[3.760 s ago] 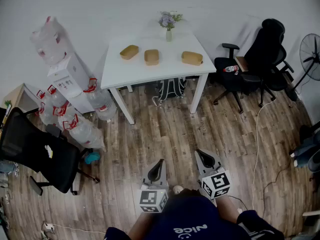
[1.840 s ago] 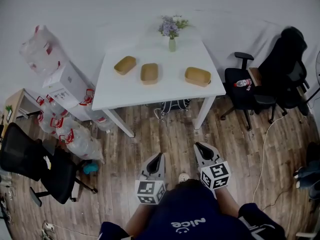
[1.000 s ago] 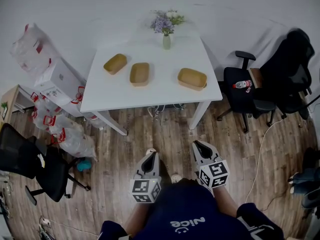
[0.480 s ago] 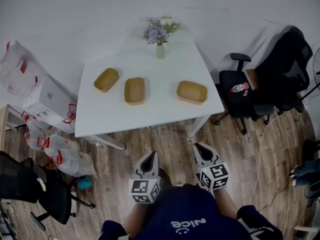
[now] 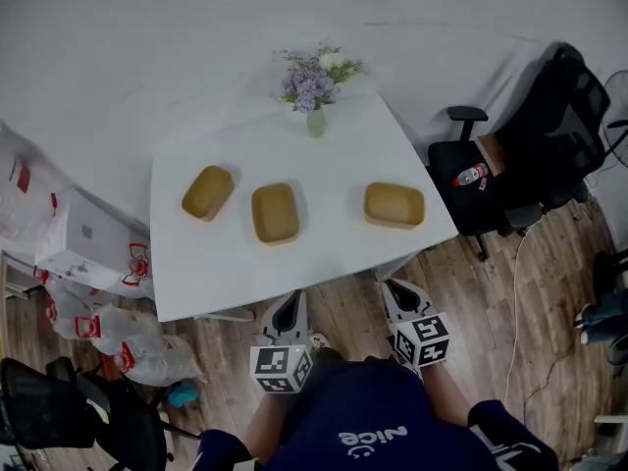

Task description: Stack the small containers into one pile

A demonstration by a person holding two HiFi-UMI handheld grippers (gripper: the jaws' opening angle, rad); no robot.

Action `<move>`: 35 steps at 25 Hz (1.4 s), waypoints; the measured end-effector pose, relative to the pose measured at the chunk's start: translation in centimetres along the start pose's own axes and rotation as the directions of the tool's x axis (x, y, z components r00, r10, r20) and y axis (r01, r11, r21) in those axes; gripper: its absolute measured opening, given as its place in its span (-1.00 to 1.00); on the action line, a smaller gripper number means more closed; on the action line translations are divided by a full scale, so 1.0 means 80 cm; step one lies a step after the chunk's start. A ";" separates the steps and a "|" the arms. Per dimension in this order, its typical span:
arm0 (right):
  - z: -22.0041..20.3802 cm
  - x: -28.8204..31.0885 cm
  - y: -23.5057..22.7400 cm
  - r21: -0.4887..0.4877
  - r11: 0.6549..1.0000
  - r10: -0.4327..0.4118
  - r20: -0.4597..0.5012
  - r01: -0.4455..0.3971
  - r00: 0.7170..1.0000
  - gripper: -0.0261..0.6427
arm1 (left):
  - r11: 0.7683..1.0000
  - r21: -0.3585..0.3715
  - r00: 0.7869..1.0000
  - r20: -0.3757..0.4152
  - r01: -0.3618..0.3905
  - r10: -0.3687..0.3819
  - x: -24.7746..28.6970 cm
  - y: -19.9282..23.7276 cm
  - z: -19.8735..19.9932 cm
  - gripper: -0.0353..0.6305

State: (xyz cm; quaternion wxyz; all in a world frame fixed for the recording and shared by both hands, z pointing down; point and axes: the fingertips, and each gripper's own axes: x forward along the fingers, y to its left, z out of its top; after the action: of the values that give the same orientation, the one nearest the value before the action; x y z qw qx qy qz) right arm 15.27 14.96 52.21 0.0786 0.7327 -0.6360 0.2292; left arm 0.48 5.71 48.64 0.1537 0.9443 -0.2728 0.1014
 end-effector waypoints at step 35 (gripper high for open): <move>0.098 0.129 -0.087 -0.227 0.972 -0.086 -0.106 0.060 0.991 -0.75 | 0.994 -0.085 0.998 0.024 -0.062 0.064 0.085 0.121 0.062 -0.83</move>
State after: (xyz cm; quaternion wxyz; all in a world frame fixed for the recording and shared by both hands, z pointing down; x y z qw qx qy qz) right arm 24.75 3.77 50.99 0.2053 0.7275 -0.6249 0.1952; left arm 1.41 -7.07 48.18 0.1865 0.9291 -0.3086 0.0818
